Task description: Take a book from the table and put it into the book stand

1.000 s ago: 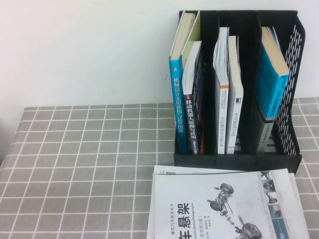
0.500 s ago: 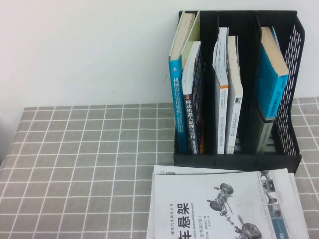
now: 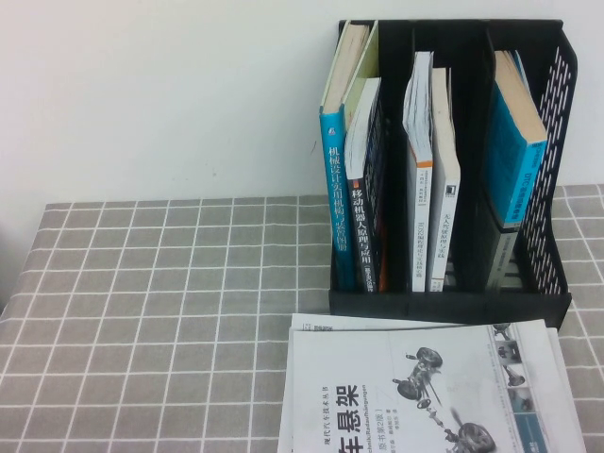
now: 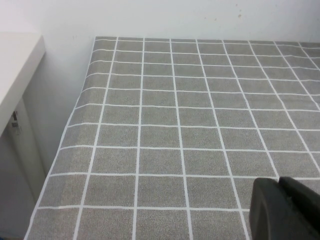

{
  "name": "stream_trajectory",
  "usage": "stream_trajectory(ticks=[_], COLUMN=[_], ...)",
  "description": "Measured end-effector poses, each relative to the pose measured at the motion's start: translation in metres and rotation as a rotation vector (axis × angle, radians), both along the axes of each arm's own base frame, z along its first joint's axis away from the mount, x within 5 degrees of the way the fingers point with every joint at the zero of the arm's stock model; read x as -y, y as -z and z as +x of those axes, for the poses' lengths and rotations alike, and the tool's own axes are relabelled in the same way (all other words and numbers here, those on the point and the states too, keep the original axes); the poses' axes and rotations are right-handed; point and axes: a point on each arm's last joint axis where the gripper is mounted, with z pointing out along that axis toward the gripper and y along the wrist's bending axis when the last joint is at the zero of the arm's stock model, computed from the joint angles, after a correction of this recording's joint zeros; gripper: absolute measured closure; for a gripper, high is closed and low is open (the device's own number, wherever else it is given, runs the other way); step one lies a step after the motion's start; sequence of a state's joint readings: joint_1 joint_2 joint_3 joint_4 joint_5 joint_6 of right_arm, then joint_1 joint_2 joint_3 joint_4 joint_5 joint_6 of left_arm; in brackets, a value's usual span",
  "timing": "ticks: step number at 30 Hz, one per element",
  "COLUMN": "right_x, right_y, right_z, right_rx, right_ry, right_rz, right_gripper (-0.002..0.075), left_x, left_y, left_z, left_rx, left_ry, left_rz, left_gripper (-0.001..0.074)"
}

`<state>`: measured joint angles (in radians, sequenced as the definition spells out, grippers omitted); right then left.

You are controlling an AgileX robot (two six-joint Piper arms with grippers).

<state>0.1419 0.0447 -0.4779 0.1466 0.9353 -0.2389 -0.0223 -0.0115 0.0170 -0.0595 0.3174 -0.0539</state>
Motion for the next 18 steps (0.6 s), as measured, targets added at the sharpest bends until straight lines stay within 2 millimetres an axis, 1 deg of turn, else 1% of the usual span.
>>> stream_trajectory(ticks=[12, 15, 18], right_x=[0.0, 0.005, 0.007], right_y=[0.0, 0.0, 0.012], right_z=[0.0, 0.006, 0.016], right_rx=[0.001, 0.083, 0.199], right_ry=[0.0, 0.038, 0.098], right_rz=[-0.004, -0.065, -0.029], right_gripper=[0.0729, 0.0729, 0.0729], left_x=[0.0, 0.0, 0.0], left_y=[0.0, 0.0, 0.0], left_z=[0.0, 0.0, 0.0], left_rx=[-0.002, -0.002, -0.006], left_ry=[0.0, 0.0, 0.0], left_rz=[0.0, -0.002, -0.002], left_gripper=[0.0738, 0.0738, 0.0738])
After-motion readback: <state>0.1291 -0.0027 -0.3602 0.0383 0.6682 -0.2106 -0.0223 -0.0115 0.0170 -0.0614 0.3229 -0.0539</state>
